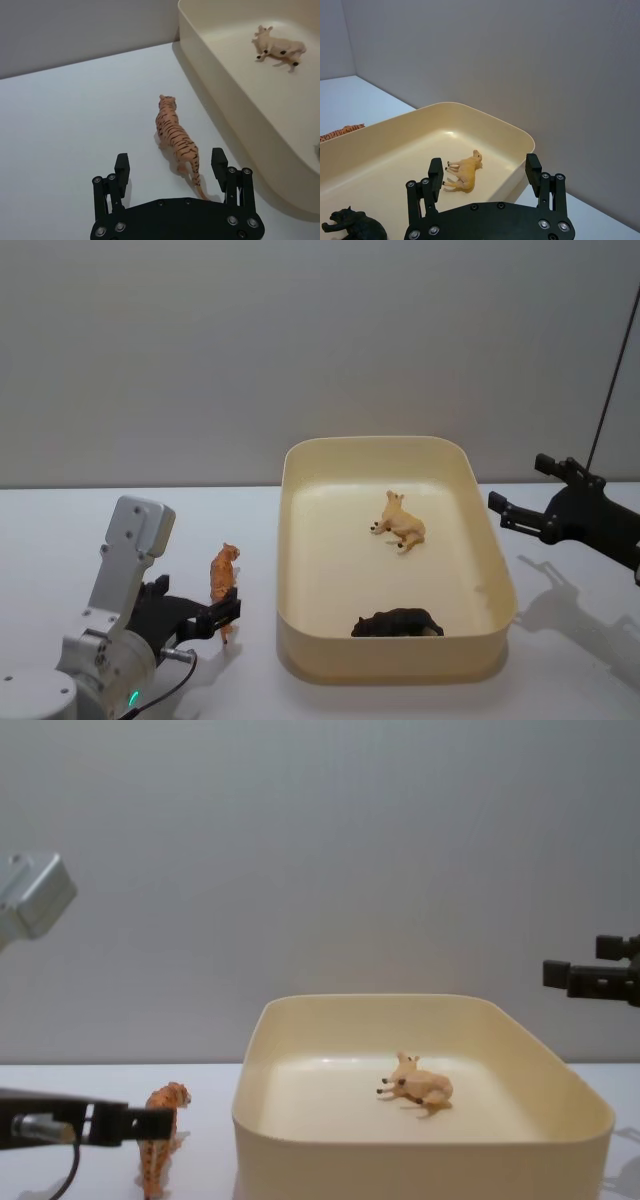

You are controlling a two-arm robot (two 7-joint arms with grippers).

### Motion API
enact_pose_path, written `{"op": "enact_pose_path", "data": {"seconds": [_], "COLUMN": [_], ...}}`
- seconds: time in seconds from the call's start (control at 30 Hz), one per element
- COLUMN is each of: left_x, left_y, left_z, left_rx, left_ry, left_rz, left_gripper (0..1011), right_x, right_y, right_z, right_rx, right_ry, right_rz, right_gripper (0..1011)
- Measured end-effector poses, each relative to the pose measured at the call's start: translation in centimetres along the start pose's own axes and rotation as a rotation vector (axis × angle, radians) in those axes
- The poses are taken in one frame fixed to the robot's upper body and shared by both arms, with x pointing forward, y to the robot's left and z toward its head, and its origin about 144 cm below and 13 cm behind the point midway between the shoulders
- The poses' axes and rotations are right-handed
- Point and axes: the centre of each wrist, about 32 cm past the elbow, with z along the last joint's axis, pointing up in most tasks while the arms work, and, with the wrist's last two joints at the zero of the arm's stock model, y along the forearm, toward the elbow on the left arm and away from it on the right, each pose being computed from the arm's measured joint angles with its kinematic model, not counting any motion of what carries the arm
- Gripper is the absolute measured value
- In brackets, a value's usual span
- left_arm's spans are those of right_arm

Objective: Pick up the toy alternately with two hands and place it into the central storage box.

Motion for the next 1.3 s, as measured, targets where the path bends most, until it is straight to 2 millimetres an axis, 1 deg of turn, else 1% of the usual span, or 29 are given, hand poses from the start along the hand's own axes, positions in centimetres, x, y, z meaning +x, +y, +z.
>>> {"op": "enact_pose_path", "data": {"seconds": [0.3, 0.7, 1.03, 1.3], "left_x": [0.7, 1.1, 1.3, 1.4], "left_y": [-1.2, -2.6, -3.0, -3.1], "left_z": [-0.3, -0.4, -0.1, 0.2], "left_rx": [0.052, 0.022, 0.006, 0.045], "left_ry": [0.025, 0.061, 0.074, 0.069], "left_rz": [0.023, -0.002, -0.029, -0.047], "left_gripper": [1001, 1001, 1001, 1001], "right_x": [0.0, 0.0, 0.0, 0.0], "right_y": [0.0, -0.1, -0.1, -0.1], "right_z": [0.0, 0.0, 0.0, 0.0], "right_rx": [0.0, 0.0, 0.0, 0.0], "right_ry": [0.0, 0.0, 0.0, 0.0], "right_rz": [-0.001, -0.001, -0.001, -0.001], "right_gripper": [1001, 1001, 1001, 1001]}}
